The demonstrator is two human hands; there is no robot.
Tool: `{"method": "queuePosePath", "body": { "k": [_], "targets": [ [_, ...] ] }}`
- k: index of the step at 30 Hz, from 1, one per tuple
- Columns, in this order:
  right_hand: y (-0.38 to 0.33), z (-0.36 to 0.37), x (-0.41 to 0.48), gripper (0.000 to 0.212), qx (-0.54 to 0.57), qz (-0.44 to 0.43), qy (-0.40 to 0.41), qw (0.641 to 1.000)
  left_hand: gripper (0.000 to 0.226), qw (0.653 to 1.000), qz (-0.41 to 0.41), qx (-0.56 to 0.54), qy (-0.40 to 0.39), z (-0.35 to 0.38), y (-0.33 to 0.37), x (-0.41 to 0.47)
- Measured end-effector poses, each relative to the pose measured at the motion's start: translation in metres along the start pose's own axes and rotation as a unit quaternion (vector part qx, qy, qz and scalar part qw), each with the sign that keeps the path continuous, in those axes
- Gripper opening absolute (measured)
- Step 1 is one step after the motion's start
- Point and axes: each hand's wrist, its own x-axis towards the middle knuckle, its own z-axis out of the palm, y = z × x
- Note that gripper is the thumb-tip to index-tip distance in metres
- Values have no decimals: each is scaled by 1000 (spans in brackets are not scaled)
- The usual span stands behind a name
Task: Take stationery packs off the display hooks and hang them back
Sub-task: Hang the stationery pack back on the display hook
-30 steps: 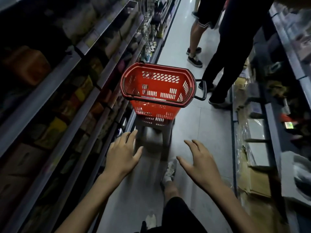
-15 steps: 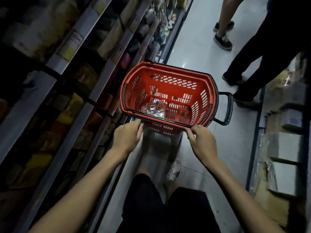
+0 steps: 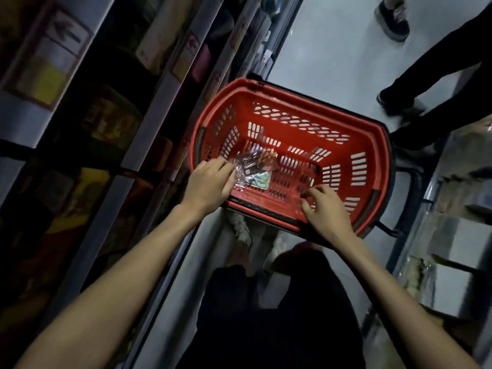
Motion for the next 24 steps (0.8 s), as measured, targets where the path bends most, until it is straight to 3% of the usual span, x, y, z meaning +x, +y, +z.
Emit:
{"method": "queuePosePath", "body": {
  "k": [7,16,22,24],
  "targets": [
    [-25,26,111,47,-83,-74,-142,984,21,996,-48,-70,-14,25,-8,12],
    [-36,148,242,95,-221,-234,-190,928,25,995,-83,-56,15,31,-7,11],
    [-2,160,236,62,-274,-309,-163,896,30,995,-90,-37,24,31,-4,14],
    [19,162,227,60,-299,-309,-155,889,33,995,-94,-33,15,31,-5,15]
  ]
}}
